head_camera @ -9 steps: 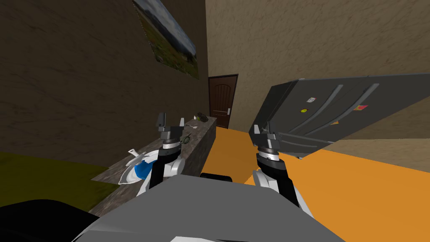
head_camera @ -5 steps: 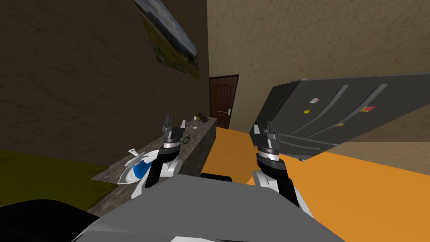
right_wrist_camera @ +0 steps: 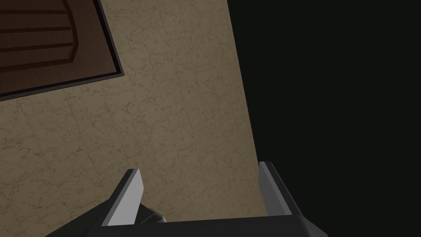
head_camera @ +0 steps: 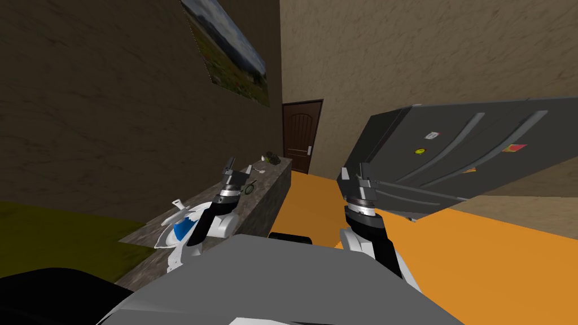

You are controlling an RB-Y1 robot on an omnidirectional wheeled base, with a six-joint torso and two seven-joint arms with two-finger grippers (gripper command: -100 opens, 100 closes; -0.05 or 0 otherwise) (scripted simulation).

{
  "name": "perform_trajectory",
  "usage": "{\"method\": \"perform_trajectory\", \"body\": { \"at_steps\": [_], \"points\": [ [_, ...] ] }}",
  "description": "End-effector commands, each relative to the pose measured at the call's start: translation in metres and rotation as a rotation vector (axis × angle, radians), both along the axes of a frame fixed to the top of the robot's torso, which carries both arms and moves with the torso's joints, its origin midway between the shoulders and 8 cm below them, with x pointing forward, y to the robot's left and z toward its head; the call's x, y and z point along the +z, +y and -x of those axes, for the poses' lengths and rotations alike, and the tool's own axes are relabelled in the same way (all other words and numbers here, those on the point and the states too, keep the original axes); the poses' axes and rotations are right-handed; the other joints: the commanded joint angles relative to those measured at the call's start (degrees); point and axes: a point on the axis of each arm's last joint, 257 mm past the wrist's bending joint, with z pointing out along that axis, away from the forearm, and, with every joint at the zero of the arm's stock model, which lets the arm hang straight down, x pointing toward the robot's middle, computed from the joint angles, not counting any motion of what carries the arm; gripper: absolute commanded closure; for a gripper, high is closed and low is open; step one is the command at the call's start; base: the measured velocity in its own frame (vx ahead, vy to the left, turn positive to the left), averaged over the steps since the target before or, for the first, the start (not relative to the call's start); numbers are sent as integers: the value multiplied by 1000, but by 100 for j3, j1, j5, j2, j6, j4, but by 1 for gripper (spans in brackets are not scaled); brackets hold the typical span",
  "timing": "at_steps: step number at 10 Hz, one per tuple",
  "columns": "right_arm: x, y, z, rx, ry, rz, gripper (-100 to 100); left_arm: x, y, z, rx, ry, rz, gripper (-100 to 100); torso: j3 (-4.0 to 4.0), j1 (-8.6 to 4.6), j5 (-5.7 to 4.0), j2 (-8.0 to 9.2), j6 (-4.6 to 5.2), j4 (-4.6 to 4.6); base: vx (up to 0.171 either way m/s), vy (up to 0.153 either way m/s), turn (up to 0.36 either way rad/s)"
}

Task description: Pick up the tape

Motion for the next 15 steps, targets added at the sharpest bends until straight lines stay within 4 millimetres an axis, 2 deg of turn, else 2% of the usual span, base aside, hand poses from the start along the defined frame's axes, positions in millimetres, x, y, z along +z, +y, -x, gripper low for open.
{"method": "perform_trajectory", "body": {
  "at_steps": [1, 5, 6, 7, 8, 9, 10, 11, 12, 13, 14, 15],
  "points": [
    [0, 0, 0, 0, 0, 0, 0, -7, 2, -5, -27, 39, 21, -100, 0, 0, 0, 0, 0, 0, 32, -24, 27],
    [0, 0, 0, 0, 0, 0, 0, -44, 22, -28, -115, 208, 118, -100, -2, -4, -1, -3, 1, -1, 44, -31, 50],
    [0, 0, 0, 0, 0, 0, 0, -43, 21, -29, -126, 211, 121, -100, -2, -4, -1, -4, 0, -1, 35, -27, 26],
    [0, 0, 0, 0, 0, 0, 0, -57, 28, -36, -148, 270, 159, -100, 0, -3, -1, 0, 1, 0, 36, -25, 47],
    [0, 0, 0, 0, 0, 0, 0, -56, 28, -36, -156, 273, 159, -100, 0, -2, -1, 0, 0, 0, 30, -22, 33],
    [0, 0, 0, 0, 0, 0, 0, -70, 35, -43, -176, 335, 199, -100, 1, 0, 0, 2, 1, 0, 41, -23, 62],
    [0, 0, 0, 0, 0, 0, 0, -69, 34, -43, -183, 338, 199, -100, 0, -1, 0, -1, 0, 0, 33, -24, 30],
    [0, 0, 0, 0, 0, 0, 0, -83, 42, -49, -200, 400, 240, -100, 0, -1, -1, 1, 1, 0, 31, -30, 51],
    [0, 0, 0, 0, 0, 0, 0, -82, 41, -49, -207, 403, 240, -100, 1, -3, -1, 2, 0, 0, 30, -25, 32],
    [0, 0, 0, 0, 0, 0, 0, -96, 48, -54, -222, 466, 284, -100, 1, -2, -1, 3, 1, 0, 45, -27, 57],
    [0, 0, 0, 0, 0, 0, 0, -96, 48, -55, -228, 470, 283, -100, -1, -2, 0, -1, 0, 0, 37, -25, 33],
    [0, 0, 0, 0, 0, 0, 0, -110, 54, -59, -238, 532, 326, -100, -1, -2, -1, 0, 2, 0, 44, -27, 65]
  ]
}}
